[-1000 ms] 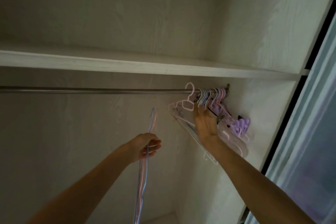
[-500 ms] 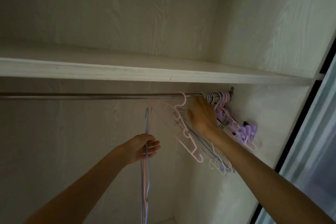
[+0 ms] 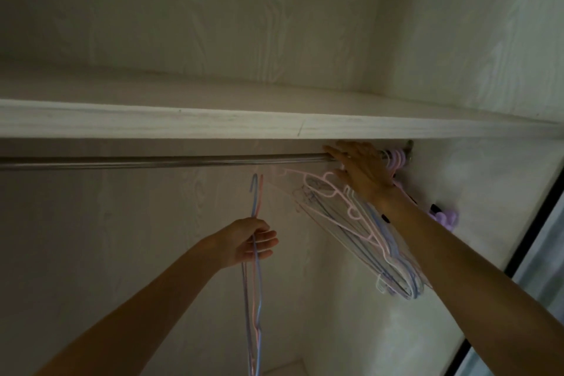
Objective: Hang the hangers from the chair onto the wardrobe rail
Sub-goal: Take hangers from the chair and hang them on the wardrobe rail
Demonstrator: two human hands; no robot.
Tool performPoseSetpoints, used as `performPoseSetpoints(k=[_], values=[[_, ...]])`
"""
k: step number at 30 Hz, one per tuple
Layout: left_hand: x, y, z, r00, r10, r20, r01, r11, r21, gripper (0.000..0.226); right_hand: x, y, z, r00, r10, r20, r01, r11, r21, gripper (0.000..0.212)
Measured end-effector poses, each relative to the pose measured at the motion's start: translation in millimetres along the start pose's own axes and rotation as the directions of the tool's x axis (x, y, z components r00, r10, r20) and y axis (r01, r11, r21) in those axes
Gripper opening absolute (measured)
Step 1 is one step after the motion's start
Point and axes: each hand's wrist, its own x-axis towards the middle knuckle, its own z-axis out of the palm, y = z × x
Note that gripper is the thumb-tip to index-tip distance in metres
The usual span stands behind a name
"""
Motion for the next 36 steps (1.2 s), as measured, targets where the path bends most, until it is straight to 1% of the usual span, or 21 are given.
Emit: performPoseSetpoints(k=[4,7,10,12,14,16,17,18,19,20,21,22,23,24,26,28,29,30,31,34,36], values=[[5,3,1,1.000,0.003,0.006,-0.004,1.000,0.003,0.021,-3,17,1,0.997,0.069,-0.021,-0.070,0.996,-0.049,0.053],[7,7,4,1.000,-0.007,0.024,0.007,1.000,-0.011,0.020,-3,24,3,0.995,0.093,-0.039,-0.097,0.988,-0.123,0.054],[7,9,6,0.997,-0.016,0.077,0.018,0.999,-0.031,0.018,0,26,2,0.995,0.096,-0.015,-0.097,0.990,-0.098,0.056],[4,10,7,0.993,-0.012,0.118,0.015,1.000,-0.018,0.020,-3,24,-1,0.997,0.075,-0.021,-0.077,0.994,-0.077,0.061],[1,8,9,0.989,0.005,0.149,-0.012,0.999,0.044,0.025,-11,6,-14,0.992,0.096,-0.077,-0.096,0.995,0.003,0.060],[-2,5,11,0.988,0.023,0.155,-0.046,0.989,0.142,0.026,-32,-31,-26,0.974,0.153,-0.168,-0.124,0.977,0.175,0.042],[-2,2,13,0.987,0.036,0.155,-0.064,0.982,0.176,0.027,-47,-52,-28,0.973,0.184,-0.140,-0.138,0.949,0.284,0.030],[-3,0,16,0.986,0.052,0.159,-0.084,0.976,0.199,0.027,-60,-72,-29,0.979,0.206,-0.002,-0.187,0.892,0.412,0.025],[-5,-5,19,0.985,0.066,0.161,-0.101,0.970,0.220,0.027,-76,-93,-30,0.949,0.219,0.225,-0.308,0.786,0.536,0.029],[-6,-7,22,0.984,0.078,0.163,-0.115,0.965,0.237,0.028,-86,-109,-29,0.867,0.188,0.462,-0.464,0.644,0.609,0.033],[-11,-14,26,0.981,0.087,0.172,-0.129,0.958,0.256,0.028,-102,-123,-30,0.762,0.122,0.636,-0.599,0.506,0.620,0.036],[-13,-17,28,0.977,0.103,0.185,-0.151,0.952,0.268,0.027,-109,-133,-31,0.687,0.040,0.725,-0.679,0.391,0.622,0.036],[-14,-21,31,0.971,0.124,0.202,-0.178,0.944,0.277,0.027,-116,-141,-32,0.658,-0.028,0.752,-0.714,0.292,0.636,0.034],[-16,-25,33,0.967,0.143,0.213,-0.200,0.939,0.278,0.028,-121,-147,-35,0.663,-0.063,0.746,-0.727,0.184,0.661,0.031],[-21,-31,37,0.961,0.163,0.222,-0.222,0.935,0.275,0.028,-130,-151,-44,0.700,-0.061,0.712,-0.713,0.001,0.701,0.022],[-25,-35,42,0.959,0.176,0.223,-0.234,0.936,0.264,0.028,-136,-149,-48,0.712,-0.062,0.699,-0.700,-0.143,0.700,0.019],[-27,-36,44,0.959,0.179,0.219,-0.233,0.939,0.254,0.029,-140,-147,-50,0.709,-0.068,0.702,-0.700,-0.192,0.688,0.019],[-29,-36,46,0.961,0.179,0.212,-0.228,0.944,0.238,0.031,-142,-145,-52,0.706,-0.060,0.705,-0.699,-0.220,0.681,0.019],[-31,-36,48,0.962,0.173,0.210,-0.220,0.949,0.226,0.033,-146,-144,-52,0.709,-0.032,0.704,-0.694,-0.208,0.690,0.020],[-37,-34,49,0.960,0.128,0.251,-0.196,0.943,0.269,0.033,-158,-137,-53,0.740,0.057,0.670,-0.664,-0.093,0.742,0.024],[-40,-31,47,0.957,0.093,0.274,-0.179,0.934,0.308,0.030,-166,-132,-55,0.743,0.040,0.669,-0.664,-0.090,0.743,0.027]])
